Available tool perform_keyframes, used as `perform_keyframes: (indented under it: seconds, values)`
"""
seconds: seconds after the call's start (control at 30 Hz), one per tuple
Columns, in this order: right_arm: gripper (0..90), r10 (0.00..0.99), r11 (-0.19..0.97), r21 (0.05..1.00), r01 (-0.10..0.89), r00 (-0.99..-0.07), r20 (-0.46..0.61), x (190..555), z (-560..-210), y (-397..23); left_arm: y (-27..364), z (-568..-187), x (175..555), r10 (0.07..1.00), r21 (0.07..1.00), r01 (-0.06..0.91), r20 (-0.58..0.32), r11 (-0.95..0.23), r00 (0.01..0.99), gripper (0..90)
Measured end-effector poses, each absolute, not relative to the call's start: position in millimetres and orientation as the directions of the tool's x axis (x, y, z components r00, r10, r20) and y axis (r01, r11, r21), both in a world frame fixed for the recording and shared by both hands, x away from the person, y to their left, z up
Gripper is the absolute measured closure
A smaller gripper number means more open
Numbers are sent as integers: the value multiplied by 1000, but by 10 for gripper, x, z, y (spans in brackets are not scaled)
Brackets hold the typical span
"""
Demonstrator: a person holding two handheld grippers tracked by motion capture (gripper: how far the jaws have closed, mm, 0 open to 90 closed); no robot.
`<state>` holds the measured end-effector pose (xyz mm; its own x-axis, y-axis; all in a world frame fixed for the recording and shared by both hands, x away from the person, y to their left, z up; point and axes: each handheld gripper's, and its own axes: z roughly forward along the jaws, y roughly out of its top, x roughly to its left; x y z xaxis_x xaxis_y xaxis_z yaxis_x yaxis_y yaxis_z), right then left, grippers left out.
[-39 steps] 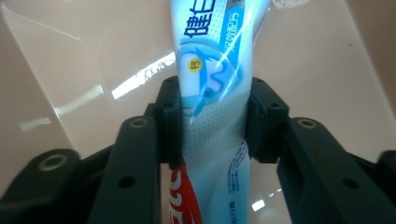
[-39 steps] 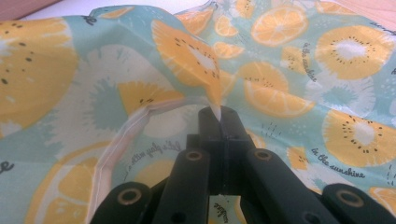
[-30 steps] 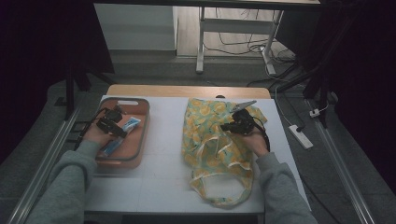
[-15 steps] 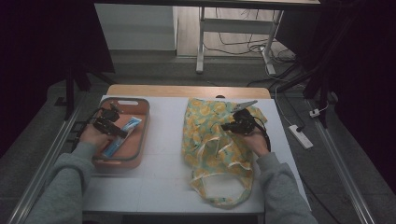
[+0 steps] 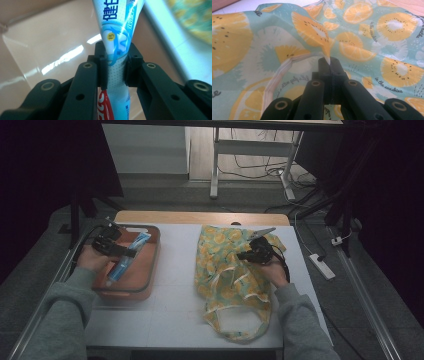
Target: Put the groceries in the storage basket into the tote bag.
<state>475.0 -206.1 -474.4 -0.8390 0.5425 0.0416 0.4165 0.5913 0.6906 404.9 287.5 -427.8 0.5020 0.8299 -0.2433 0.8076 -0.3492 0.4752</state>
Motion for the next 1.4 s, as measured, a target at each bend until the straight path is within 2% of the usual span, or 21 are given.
perform_keyframes:
  seconds: [0.37,0.67,1.0,1.4]
  values:
    - [892,539,567,711,416,-840,62,4742,-4711,-2039,2518,-3982,3706,741,555,725,-261,-409,618,753]
    - [893,546,548,734,401,-836,49,4737,-4644,-1934,2229,-3847,3549,682,583,660,-230,-474,694,753]
    - [895,554,515,766,383,-831,43,4833,-4534,-1583,2142,-3803,3448,641,607,623,-231,-493,732,753]
    - [896,621,431,813,392,-783,48,5094,-4391,-1230,2077,-3870,3453,606,619,605,-248,-501,756,753]
